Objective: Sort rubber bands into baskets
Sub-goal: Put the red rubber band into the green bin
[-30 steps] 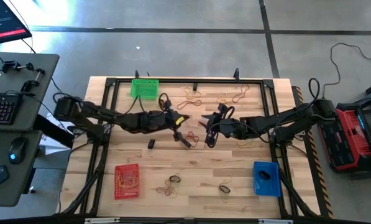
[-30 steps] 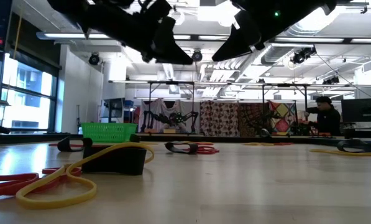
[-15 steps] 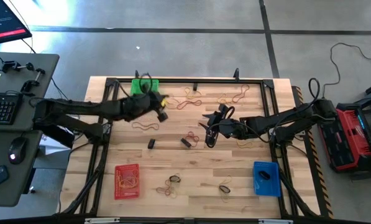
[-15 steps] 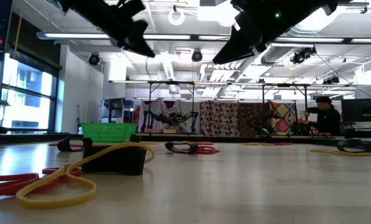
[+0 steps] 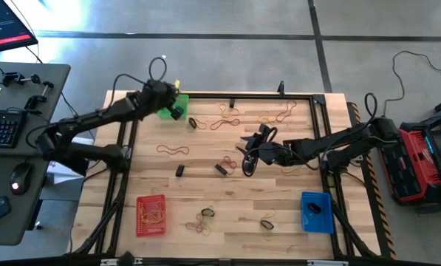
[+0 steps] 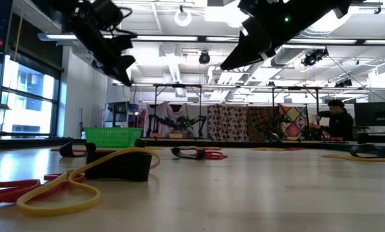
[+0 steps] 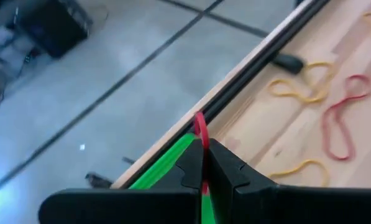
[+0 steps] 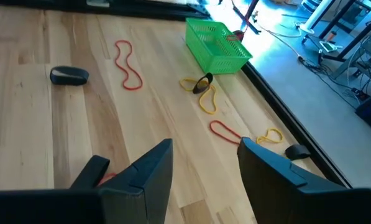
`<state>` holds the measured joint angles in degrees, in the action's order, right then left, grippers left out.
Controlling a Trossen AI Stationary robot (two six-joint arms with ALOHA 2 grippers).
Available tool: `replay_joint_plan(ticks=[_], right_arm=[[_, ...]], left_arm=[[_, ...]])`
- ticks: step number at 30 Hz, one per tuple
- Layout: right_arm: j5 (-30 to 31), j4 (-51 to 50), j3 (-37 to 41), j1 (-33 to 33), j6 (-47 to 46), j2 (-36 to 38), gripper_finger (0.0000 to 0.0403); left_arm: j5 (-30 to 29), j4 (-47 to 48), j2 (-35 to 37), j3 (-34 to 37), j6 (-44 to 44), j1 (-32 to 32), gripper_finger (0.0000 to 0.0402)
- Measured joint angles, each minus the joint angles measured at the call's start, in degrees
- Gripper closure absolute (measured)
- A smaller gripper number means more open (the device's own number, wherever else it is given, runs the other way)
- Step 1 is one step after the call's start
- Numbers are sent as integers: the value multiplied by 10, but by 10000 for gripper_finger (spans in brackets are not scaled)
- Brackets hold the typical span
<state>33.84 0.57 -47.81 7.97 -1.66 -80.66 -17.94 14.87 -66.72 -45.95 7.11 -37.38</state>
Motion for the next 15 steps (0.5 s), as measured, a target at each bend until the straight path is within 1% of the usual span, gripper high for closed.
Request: replay_joint_plan(ticks=[3, 5, 15], right_arm=[[0, 2, 0, -1, 0, -7, 232], [0, 2, 0, -1, 0, -12, 232], [0, 1, 0, -1, -9, -20, 232]], left_arm=[[53, 15, -6, 0, -1, -43, 401], [73, 25, -16, 0, -5, -60, 401], [84, 23, -104, 0, -4, -103, 401]])
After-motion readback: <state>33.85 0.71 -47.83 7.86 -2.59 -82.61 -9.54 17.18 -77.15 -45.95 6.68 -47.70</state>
